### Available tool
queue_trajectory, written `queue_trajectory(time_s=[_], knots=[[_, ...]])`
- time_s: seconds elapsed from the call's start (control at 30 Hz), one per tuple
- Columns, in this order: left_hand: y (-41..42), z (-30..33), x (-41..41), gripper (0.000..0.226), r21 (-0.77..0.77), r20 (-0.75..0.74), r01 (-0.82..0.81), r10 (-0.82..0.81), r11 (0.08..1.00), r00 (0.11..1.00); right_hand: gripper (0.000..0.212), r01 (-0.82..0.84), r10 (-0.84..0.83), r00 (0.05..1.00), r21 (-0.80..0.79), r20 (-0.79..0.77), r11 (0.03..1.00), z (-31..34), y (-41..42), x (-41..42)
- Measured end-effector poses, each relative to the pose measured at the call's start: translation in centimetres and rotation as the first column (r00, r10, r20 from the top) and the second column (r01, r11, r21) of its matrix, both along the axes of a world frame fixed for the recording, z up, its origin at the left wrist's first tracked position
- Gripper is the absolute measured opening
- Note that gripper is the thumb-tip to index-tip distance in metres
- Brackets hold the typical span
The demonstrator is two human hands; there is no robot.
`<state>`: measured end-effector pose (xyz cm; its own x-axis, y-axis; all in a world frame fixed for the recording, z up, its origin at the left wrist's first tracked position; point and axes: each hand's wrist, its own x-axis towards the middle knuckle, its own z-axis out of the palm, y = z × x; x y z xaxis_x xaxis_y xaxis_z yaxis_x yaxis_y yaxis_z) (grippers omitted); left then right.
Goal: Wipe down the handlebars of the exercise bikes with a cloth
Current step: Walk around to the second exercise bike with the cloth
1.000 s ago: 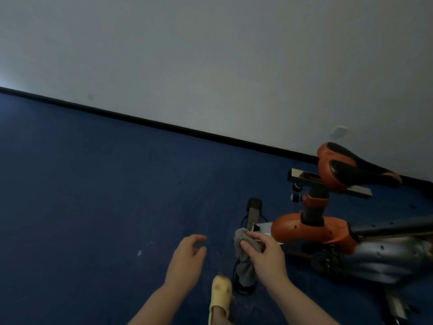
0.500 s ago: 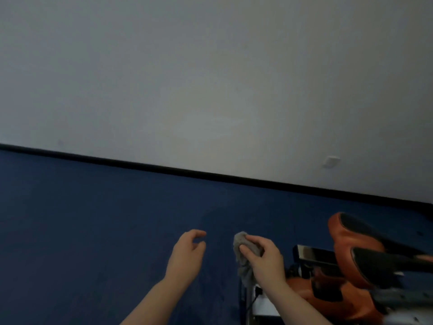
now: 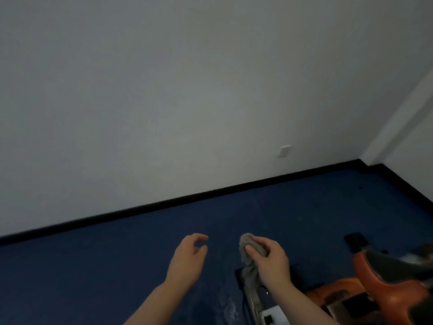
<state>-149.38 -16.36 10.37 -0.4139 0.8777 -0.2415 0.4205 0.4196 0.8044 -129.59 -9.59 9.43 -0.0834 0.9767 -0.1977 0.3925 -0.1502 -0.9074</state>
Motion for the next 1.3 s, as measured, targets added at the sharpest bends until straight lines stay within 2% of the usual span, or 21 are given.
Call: queue_trajectory(time_s=[0.13, 0.23, 0.37, 0.47, 0.7, 0.83, 0.97, 1.07, 1.3], knots=[[5.8, -0.8, -4.3, 0.023, -0.037, 0.008, 0.120, -0.120, 0.992, 0.993, 0.022, 0.141, -0.141, 0.990, -0.020, -0.003, 0.990, -0.1, 2.7, -2.7], [9.6, -1.6, -4.1, 0.022, -0.054, 0.055, 0.227, -0.224, 0.972, 0.973, 0.023, 0.237, -0.236, 0.971, -0.019, 0.019, 0.971, -0.2, 4.2, -2.4], [15.3, -2.1, -2.3, 0.022, -0.060, 0.113, 0.415, -0.407, 0.908, 0.907, 0.024, 0.419, -0.418, 0.907, -0.022, 0.046, 0.908, -0.3, 7.3, -0.3], [20.3, -2.1, -1.0, 0.026, -0.072, 0.109, 0.526, -0.517, 0.847, 0.849, 0.026, 0.495, -0.492, 0.868, -0.050, 0.063, 0.868, -0.8, 10.5, 1.4], [32.9, -0.8, 0.9, 0.025, -0.006, 0.028, 0.624, -0.624, 0.781, 0.781, 0.030, 0.607, -0.606, 0.794, -0.013, 0.042, 0.794, -0.8, 18.5, 3.7], [39.2, 0.0, 3.1, 0.024, 0.039, 0.105, 0.605, -0.605, 0.795, 0.789, 0.028, 0.673, -0.673, 0.739, -0.005, 0.027, 0.740, -0.3, 23.5, 4.5], [45.0, -0.3, 5.1, 0.023, 0.030, 0.137, 0.683, -0.679, 0.730, 0.721, 0.025, 0.722, -0.722, 0.692, 0.001, 0.024, 0.692, -0.2, 28.3, 5.1], [50.8, -0.4, 6.6, 0.023, 0.031, 0.135, 0.744, -0.740, 0.668, 0.659, 0.026, 0.799, -0.799, 0.601, 0.010, 0.013, 0.601, 0.0, 32.5, 6.0], [63.6, 1.7, 11.7, 0.026, 0.139, 0.097, 0.862, -0.873, 0.487, 0.477, 0.028, 0.954, -0.953, 0.299, 0.012, -0.047, 0.298, 2.4, 38.3, 8.7]])
